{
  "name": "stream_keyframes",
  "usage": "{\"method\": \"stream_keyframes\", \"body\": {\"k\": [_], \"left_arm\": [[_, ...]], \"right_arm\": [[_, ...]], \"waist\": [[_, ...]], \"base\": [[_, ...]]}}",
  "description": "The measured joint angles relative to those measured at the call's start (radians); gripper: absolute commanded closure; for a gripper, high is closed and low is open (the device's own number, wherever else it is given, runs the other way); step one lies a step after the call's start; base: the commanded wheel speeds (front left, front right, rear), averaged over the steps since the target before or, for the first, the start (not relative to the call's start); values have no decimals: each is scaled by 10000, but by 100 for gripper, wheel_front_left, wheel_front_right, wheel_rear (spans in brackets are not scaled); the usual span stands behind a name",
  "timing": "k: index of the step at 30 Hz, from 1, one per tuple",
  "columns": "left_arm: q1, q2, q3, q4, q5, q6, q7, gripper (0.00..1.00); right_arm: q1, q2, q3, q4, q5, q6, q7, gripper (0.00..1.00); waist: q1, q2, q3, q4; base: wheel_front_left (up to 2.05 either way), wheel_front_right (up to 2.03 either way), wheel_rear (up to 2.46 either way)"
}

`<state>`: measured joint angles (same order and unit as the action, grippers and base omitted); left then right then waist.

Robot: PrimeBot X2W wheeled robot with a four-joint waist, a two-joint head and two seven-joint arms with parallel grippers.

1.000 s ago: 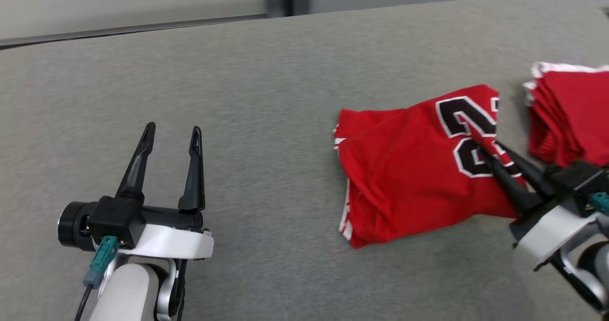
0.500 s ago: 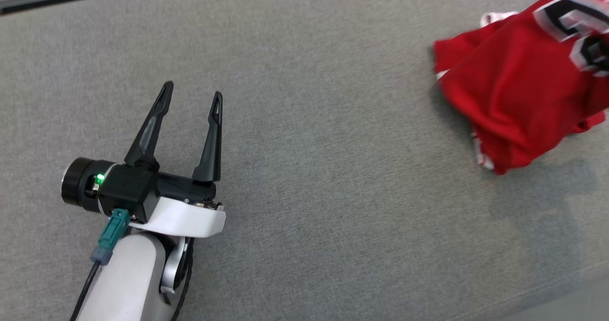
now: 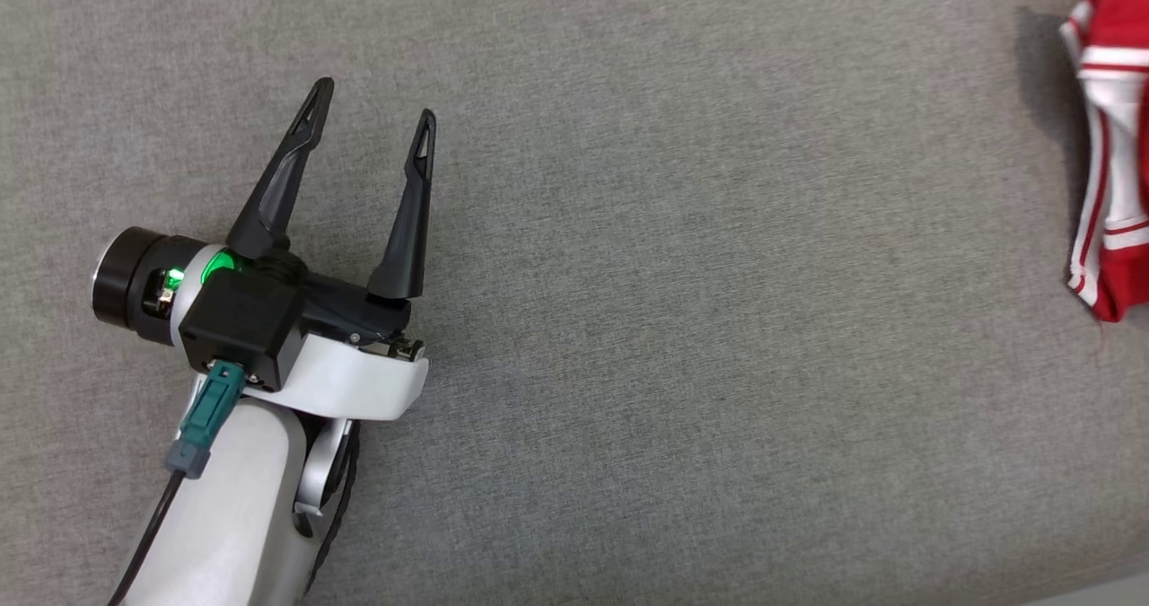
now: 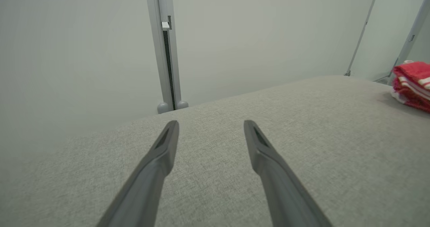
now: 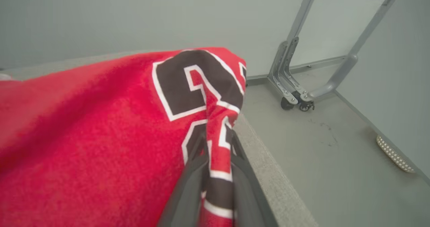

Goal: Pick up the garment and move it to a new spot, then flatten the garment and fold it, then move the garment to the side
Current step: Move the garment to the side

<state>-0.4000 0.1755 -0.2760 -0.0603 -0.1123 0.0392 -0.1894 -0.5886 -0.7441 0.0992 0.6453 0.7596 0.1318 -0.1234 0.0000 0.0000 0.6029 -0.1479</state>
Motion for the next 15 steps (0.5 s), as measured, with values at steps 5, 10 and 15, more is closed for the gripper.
{"method": "stream_keyframes", "body": {"k": [5, 10, 15], "left_arm": [[0, 38, -46, 38, 0, -29, 27, 0], [111, 13, -29, 362, -171, -19, -71, 0], [640, -90, 73, 704, -447, 161, -236, 0]], "right_arm": [[-219, 408, -31, 1156, 355, 0, -397, 0], [-33, 508, 201, 1281, 29, 0, -1151, 0], [882, 1080, 58, 86, -851, 2, -1350, 0]], "waist": [[0, 0, 147, 48], [0, 0, -303, -7], [0, 0, -1075, -25]], "base": [[0, 0, 0], [0, 0, 0], [0, 0, 0]]}}
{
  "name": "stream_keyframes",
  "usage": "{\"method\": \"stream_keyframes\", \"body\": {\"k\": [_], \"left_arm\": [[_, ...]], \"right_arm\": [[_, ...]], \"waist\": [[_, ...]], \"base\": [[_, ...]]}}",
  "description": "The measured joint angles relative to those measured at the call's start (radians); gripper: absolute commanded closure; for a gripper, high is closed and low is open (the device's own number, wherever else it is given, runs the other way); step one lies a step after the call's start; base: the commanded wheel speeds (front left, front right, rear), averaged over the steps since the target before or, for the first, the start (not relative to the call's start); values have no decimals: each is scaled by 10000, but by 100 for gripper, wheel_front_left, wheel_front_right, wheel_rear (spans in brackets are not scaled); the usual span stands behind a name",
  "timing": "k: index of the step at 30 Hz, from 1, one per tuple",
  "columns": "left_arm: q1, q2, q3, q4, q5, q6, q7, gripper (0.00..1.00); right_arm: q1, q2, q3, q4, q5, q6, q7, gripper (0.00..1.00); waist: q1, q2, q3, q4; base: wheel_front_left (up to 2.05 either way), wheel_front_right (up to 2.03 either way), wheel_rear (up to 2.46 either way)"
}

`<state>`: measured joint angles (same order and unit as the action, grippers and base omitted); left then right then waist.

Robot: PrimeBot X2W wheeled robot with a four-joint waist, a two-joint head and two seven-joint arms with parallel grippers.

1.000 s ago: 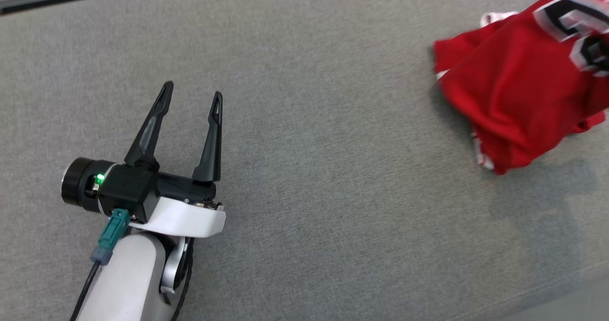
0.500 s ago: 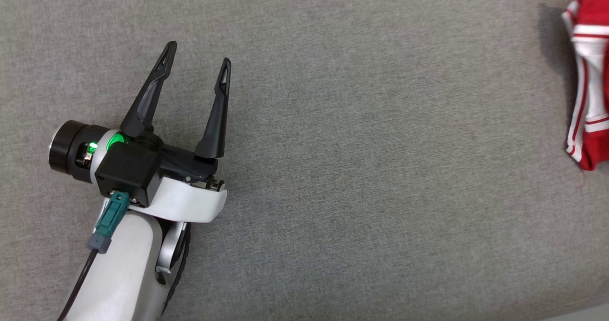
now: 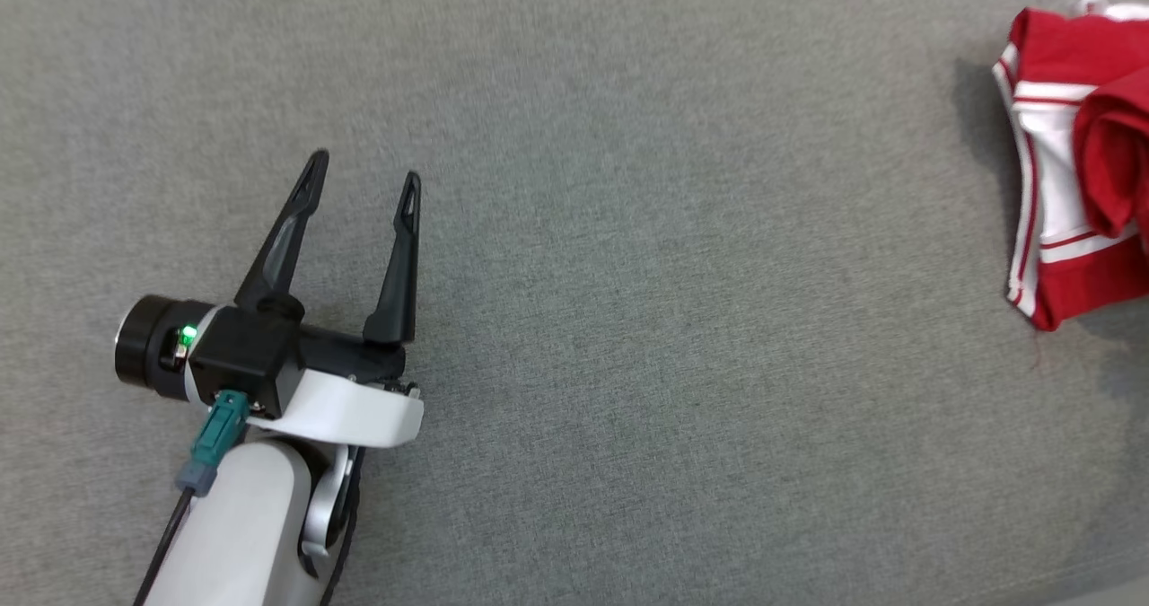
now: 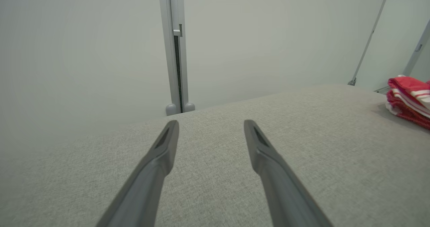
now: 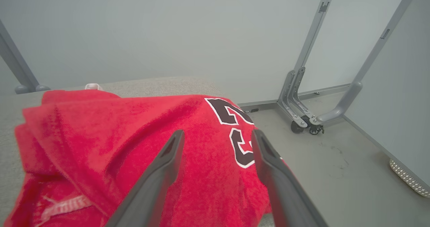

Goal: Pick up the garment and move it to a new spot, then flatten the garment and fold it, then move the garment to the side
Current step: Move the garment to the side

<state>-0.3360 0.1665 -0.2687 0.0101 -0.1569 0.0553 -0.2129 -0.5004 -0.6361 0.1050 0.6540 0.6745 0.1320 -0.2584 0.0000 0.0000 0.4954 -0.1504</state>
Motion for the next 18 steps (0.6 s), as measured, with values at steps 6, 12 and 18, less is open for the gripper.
{"method": "stream_keyframes", "body": {"k": [6, 12, 18], "left_arm": [[746, -176, 109, 418, -334, 163, -136, 0], [1620, -242, 372, 767, -763, 357, -224, 0], [2348, -138, 811, 1062, -1133, 535, -299, 0]], "right_arm": [[2049, 1494, -1287, -2592, -1847, -2, -19, 0], [3999, 3244, -1618, -4951, -3379, -2, 359, 0], [5320, 4552, -1626, -6922, -4387, -2, 1406, 0]], "waist": [[0, 0, -1142, 121], [0, 0, -2287, 494], [0, 1, -3255, 1181]], "base": [[0, 0, 0], [0, 0, 0], [0, 0, 0]]}}
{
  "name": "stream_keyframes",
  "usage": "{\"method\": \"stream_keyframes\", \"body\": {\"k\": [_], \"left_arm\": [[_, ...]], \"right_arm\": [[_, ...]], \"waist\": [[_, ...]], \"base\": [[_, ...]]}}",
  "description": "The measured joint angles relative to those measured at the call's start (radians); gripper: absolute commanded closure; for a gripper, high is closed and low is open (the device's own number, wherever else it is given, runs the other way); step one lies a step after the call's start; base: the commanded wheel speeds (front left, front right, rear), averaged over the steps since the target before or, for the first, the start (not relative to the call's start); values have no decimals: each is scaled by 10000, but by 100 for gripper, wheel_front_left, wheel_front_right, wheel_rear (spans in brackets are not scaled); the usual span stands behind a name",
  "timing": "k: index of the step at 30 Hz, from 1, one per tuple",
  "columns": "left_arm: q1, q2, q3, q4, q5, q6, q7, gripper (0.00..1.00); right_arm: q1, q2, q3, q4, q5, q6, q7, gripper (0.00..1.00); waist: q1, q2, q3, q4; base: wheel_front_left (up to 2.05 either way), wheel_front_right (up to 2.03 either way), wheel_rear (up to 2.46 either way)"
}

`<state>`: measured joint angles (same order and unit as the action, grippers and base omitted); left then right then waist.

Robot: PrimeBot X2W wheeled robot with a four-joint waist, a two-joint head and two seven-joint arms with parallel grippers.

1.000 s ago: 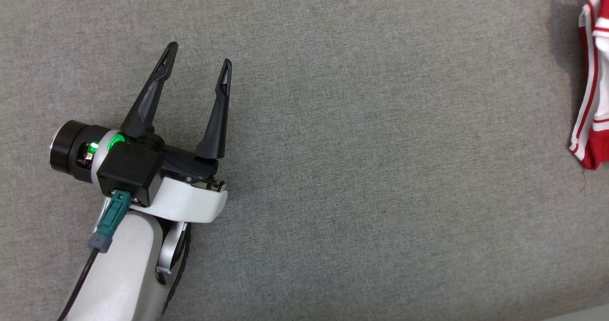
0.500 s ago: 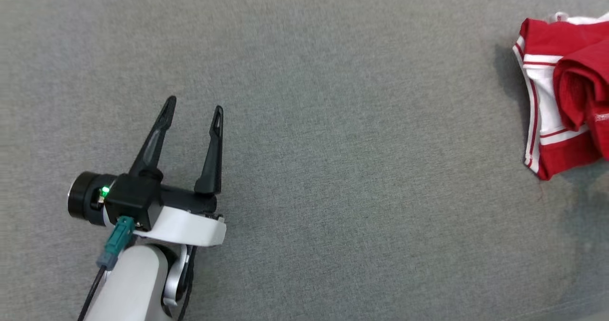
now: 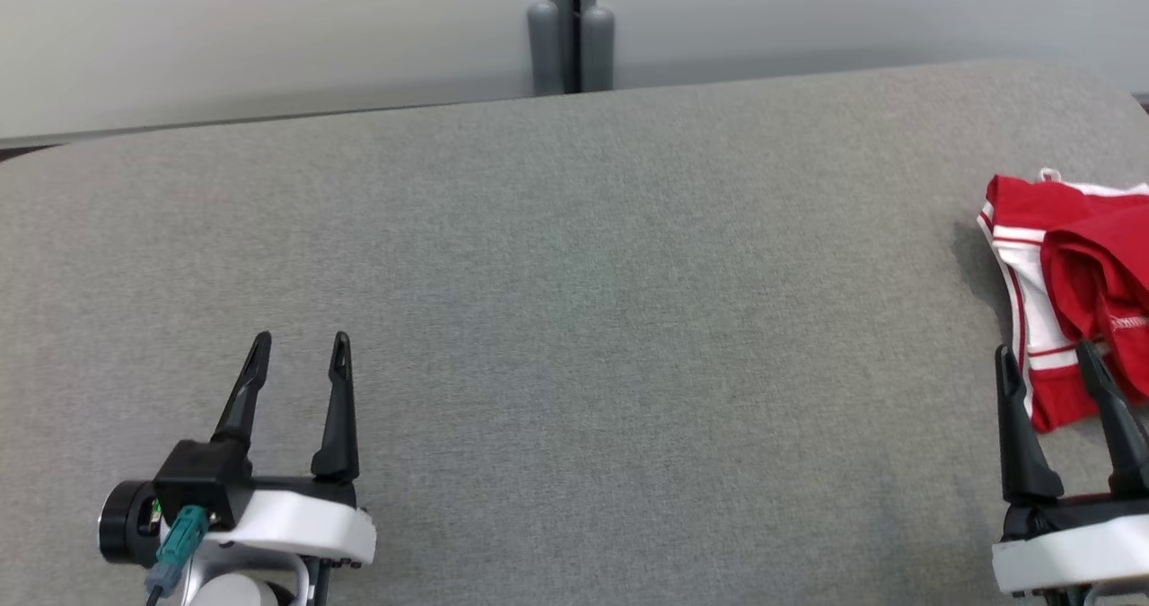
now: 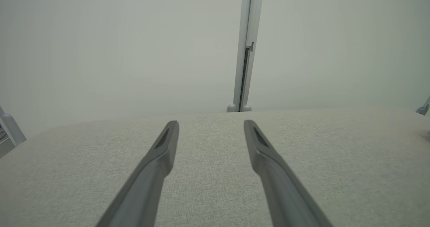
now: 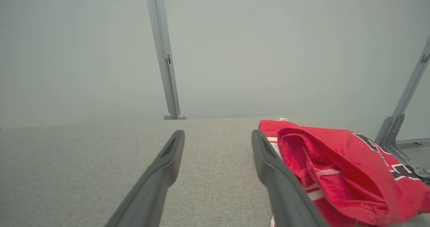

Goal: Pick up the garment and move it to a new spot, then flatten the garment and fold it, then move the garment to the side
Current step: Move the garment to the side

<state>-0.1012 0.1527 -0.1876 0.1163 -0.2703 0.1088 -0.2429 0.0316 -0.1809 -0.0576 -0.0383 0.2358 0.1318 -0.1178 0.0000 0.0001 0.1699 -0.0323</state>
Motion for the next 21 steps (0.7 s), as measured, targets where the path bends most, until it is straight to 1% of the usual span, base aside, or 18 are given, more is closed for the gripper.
{"method": "stream_keyframes", "body": {"k": [3, 6, 12, 21], "left_arm": [[379, 171, 173, 146, -75, 73, -38, 0], [701, 301, 232, 268, -117, 100, -36, 0], [1198, 489, 71, 460, -113, 58, 100, 0], [1668, 665, -123, 744, -23, 8, 94, 0]], "right_arm": [[546, 424, 19, -656, -288, 0, 401, 0], [992, 663, -8, -1057, -445, 0, 698, 0], [1879, 846, -171, -1536, -558, 0, 1200, 0], [2731, 957, -401, -1843, -617, -2, 1626, 0]], "waist": [[1, 0, -482, 351], [0, 0, -941, 650], [0, 0, -1872, 1022], [0, 0, -2637, 1101]], "base": [[0, 0, 0], [0, 0, 0], [0, 0, 0], [0, 0, 0]]}}
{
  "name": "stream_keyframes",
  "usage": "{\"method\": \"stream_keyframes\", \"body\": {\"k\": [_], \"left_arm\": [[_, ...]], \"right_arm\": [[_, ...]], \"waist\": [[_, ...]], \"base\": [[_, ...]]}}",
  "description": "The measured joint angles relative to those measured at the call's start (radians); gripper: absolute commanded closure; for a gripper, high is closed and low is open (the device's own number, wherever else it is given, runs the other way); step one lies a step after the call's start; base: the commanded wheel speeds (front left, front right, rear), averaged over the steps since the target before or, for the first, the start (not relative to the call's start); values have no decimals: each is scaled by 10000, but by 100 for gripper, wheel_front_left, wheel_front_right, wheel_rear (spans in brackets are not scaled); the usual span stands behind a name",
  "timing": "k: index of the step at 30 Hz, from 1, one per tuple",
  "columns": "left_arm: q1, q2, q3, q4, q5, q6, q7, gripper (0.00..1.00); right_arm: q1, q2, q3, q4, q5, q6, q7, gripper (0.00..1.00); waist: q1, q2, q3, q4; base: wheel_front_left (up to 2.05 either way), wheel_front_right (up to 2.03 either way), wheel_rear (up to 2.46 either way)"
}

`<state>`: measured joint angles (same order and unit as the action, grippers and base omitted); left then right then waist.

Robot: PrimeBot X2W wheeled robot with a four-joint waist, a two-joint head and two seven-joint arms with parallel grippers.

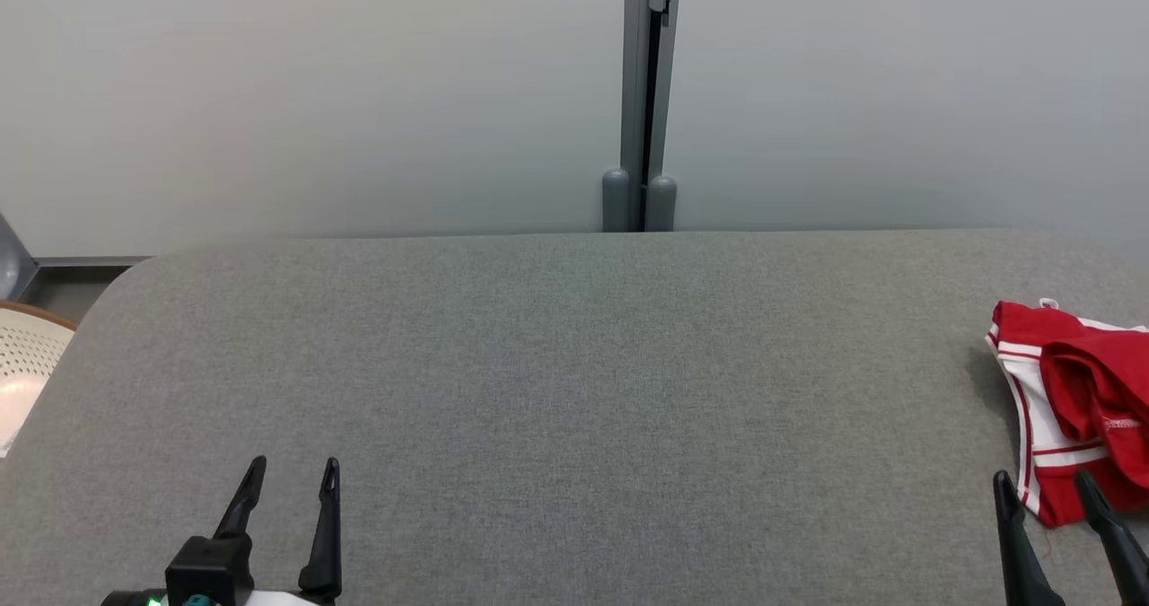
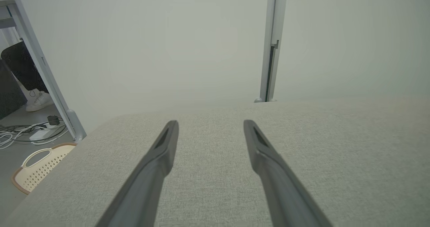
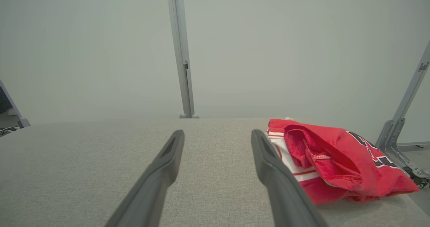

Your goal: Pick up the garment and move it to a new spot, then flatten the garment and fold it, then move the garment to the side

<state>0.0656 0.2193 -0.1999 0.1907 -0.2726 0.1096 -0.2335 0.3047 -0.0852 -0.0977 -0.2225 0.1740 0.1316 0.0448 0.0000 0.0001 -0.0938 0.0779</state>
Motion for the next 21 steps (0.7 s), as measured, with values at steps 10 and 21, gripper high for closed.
{"method": "stream_keyframes", "body": {"k": [10, 21], "left_arm": [[142, 153, -73, 150, 8, 2, -17, 0], [140, 159, -138, 173, -82, 59, 79, 0]], "right_arm": [[290, 56, -203, -244, 0, 0, 173, 0], [286, 67, -205, -290, -8, 0, 184, 0]], "waist": [[0, 0, -322, 11], [0, 0, -289, -34]], "base": [[0, 0, 0], [0, 0, 0]]}}
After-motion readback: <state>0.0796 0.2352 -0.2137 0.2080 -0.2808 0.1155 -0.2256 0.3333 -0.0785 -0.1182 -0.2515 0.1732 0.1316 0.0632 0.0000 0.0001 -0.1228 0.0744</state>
